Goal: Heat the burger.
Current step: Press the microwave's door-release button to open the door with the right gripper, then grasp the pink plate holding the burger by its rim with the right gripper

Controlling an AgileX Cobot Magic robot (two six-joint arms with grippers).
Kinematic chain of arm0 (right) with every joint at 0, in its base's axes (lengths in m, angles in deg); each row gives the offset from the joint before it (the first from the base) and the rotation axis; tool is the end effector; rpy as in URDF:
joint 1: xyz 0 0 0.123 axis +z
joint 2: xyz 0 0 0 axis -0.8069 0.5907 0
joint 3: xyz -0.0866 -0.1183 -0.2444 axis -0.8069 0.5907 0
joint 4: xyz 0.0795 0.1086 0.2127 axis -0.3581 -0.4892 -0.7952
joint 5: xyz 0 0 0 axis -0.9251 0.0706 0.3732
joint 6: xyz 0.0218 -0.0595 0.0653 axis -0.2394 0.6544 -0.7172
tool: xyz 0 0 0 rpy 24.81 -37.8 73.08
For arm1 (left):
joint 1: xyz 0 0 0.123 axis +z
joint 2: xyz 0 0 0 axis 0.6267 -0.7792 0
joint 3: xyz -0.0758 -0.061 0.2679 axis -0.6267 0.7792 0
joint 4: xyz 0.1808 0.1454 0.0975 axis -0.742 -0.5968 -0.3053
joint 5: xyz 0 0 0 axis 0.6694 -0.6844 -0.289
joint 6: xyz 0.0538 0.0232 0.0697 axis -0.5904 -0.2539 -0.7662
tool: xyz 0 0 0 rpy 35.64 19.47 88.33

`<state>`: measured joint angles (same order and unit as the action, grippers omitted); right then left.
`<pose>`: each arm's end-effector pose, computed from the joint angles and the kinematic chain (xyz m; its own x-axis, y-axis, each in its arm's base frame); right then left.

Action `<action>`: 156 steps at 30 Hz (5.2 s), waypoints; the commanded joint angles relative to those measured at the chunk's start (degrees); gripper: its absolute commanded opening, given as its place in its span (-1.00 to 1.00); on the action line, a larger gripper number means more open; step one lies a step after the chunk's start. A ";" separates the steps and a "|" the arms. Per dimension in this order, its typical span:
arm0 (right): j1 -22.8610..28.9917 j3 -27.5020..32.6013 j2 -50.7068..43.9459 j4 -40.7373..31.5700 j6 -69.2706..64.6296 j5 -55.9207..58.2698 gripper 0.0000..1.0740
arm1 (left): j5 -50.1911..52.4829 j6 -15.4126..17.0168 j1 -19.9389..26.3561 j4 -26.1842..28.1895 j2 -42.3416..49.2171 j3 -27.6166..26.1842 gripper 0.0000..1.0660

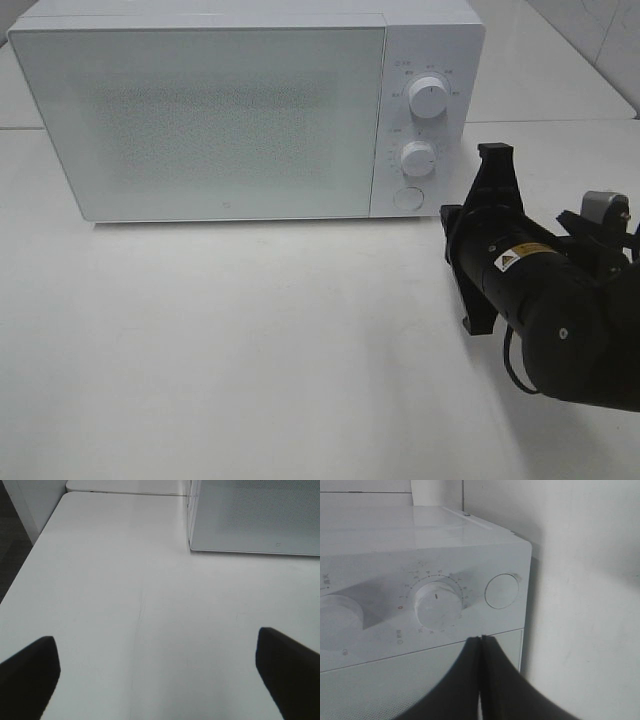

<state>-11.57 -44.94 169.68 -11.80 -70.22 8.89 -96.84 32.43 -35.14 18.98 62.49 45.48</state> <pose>0.2343 0.1302 0.1324 0.0289 0.9992 -0.0272 0.2804 0.0180 0.9597 -0.0084 -0.0024 0.2794 -0.4596 -0.0473 -0.8869 -0.0543 0.9982 -0.0251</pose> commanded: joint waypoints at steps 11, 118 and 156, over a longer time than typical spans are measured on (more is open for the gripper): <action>-1.32 -6.88 7.91 2.92 -1.03 1.43 -1.00 | 0.80 0.00 0.11 0.06 0.63 0.00 0.87; -10.71 -21.89 15.64 8.77 -2.81 11.69 -1.00 | 0.80 0.00 0.11 0.00 0.34 0.00 0.87; -10.89 -11.69 -6.70 28.42 38.22 50.13 -0.97 | 0.80 0.00 0.11 0.00 0.34 0.00 0.87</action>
<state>-22.11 -56.17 163.78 15.30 -34.36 57.37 -96.84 32.43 -35.14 18.87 62.49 45.48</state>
